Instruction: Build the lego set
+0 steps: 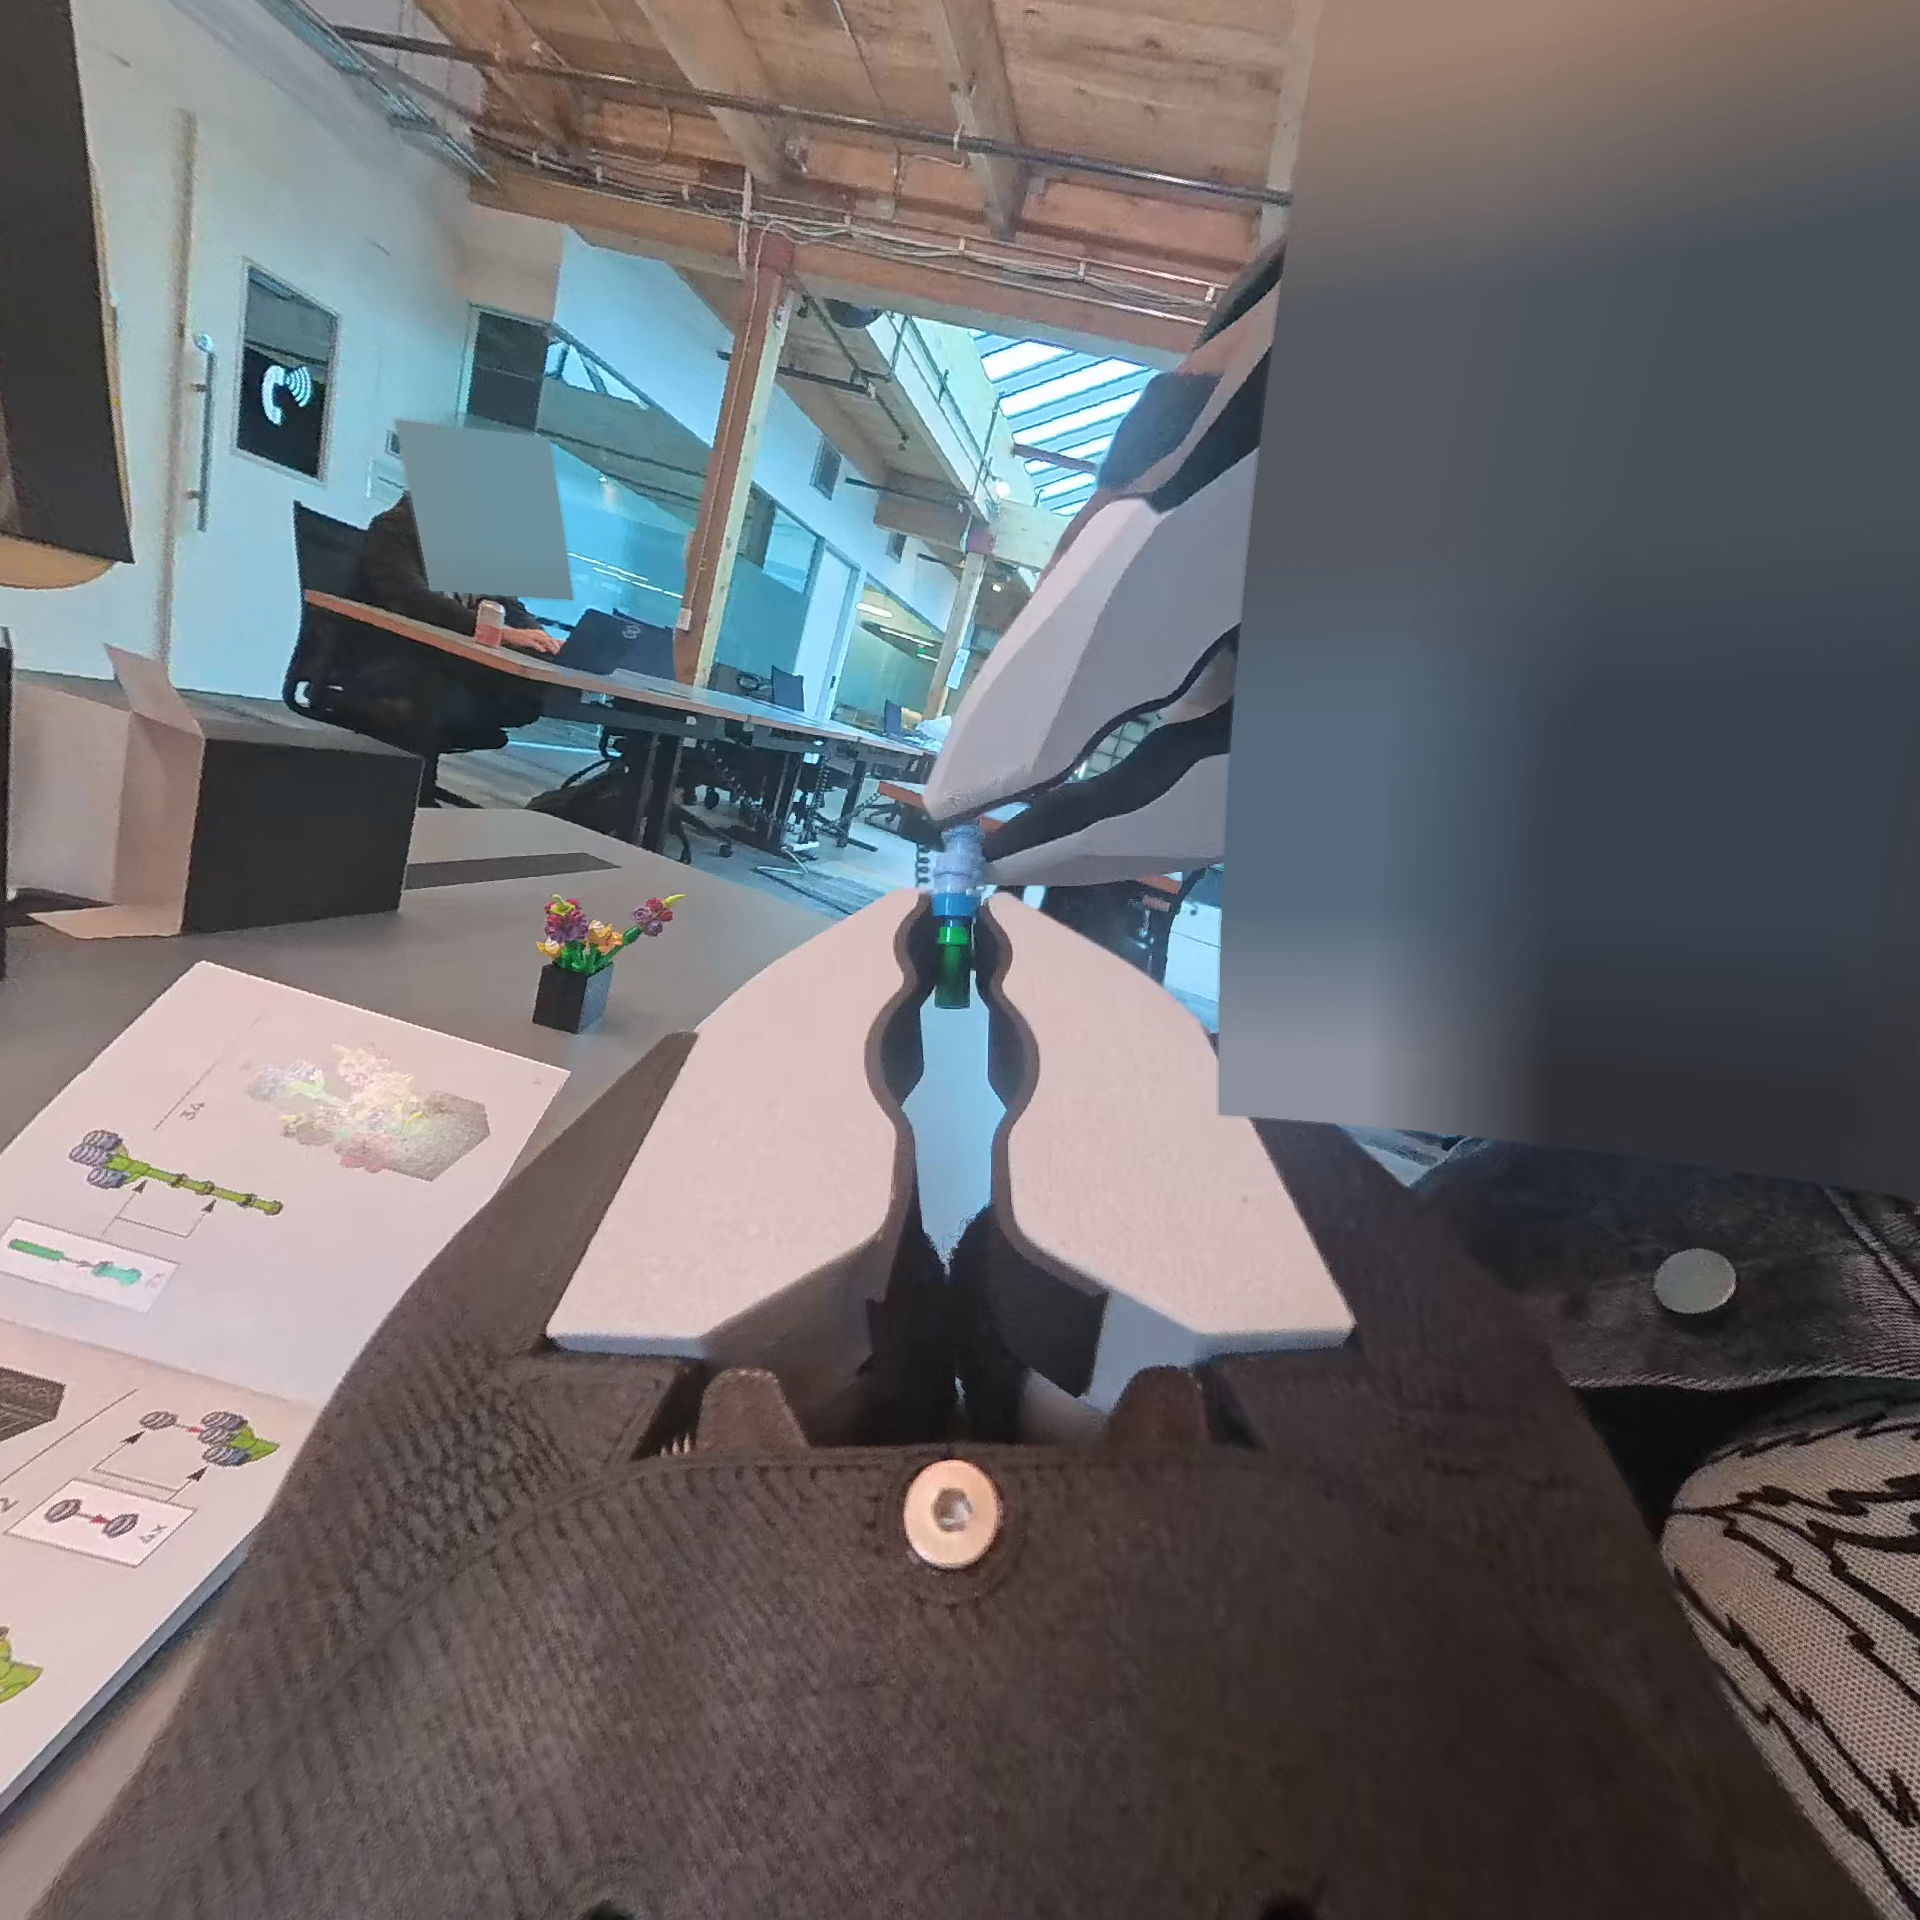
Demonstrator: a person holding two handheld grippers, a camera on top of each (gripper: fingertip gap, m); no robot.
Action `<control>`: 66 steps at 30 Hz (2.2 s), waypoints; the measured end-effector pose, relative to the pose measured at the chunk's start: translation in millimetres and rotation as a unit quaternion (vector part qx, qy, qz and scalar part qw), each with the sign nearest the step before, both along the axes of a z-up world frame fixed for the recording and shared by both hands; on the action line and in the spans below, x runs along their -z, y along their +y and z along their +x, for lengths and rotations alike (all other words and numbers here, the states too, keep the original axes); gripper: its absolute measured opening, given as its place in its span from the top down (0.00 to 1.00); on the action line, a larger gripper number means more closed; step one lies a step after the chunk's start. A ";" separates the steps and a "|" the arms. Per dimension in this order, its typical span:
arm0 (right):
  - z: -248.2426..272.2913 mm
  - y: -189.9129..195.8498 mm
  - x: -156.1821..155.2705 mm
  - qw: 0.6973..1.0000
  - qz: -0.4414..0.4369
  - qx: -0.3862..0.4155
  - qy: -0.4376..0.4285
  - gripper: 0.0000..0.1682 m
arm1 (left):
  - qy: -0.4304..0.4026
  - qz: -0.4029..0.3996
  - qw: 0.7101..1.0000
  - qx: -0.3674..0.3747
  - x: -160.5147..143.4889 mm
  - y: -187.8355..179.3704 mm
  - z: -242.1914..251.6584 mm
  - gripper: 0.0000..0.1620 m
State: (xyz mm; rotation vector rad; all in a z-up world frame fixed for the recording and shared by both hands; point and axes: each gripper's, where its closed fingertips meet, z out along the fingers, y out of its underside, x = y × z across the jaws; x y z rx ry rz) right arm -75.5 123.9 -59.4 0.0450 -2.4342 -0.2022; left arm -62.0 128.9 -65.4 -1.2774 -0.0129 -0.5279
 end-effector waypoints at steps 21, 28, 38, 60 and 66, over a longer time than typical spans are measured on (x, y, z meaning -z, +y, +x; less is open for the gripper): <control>-3.4 -3.6 -10.2 1.000 0.007 0.002 0.016 0.94 | -0.005 0.020 1.000 -0.007 -7.0 -2.7 -2.2 0.96; -3.5 -4.9 -13.4 1.000 -0.008 0.004 0.020 0.93 | -0.006 0.026 1.000 -0.006 -9.1 -3.7 -1.6 0.96; -0.4 -2.0 -16.1 0.999 -0.022 0.013 0.019 0.92 | -0.011 0.031 0.999 -0.004 -10.9 -5.4 -1.8 0.96; 39.1 -33.8 -62.8 0.729 -0.527 -0.221 0.377 0.72 | -0.098 0.035 0.966 0.236 -66.3 -31.2 41.2 0.96; 45.2 -32.2 -67.7 0.728 -0.505 -0.237 0.398 0.76 | -0.127 0.021 0.957 0.262 -65.4 -22.1 46.1 0.96</control>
